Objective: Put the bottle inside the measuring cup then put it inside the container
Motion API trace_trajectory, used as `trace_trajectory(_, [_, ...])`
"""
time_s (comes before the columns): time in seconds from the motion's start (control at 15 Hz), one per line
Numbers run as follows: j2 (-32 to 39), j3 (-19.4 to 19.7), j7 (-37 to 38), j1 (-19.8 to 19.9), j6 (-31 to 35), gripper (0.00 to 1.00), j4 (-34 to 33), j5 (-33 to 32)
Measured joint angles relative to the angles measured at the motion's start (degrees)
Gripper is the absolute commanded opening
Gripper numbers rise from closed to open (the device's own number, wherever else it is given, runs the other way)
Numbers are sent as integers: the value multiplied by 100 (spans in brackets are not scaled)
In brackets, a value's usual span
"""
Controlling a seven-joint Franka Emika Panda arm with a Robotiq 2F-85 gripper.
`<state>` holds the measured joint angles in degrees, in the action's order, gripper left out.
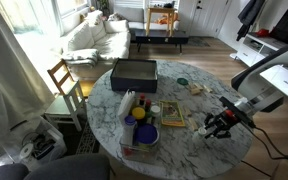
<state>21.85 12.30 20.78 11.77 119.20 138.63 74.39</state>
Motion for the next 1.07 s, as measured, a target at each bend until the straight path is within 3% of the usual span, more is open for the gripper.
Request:
trace_trajectory(0.2, [0,0,0,0,-25,10,-3,15])
trace_trajectory(0.27, [0,0,0,0,-28,16,-3,16])
trace_trajectory(0.33, [0,0,0,0,-30,47,-3,16])
trace_trajectory(0.4, [1,0,0,0,-31,47,-4,16])
trace_trajectory(0.73, [7,0,0,0,-31,83,-4,17])
trace_trajectory(0.8, [9,0,0,0,-31,72,-4,17])
trace_trajectory(0.87, [13,0,0,-1,-31,53,-4,17])
trace_trajectory(1.07, [33,0,0,-7,-31,38,-4,17])
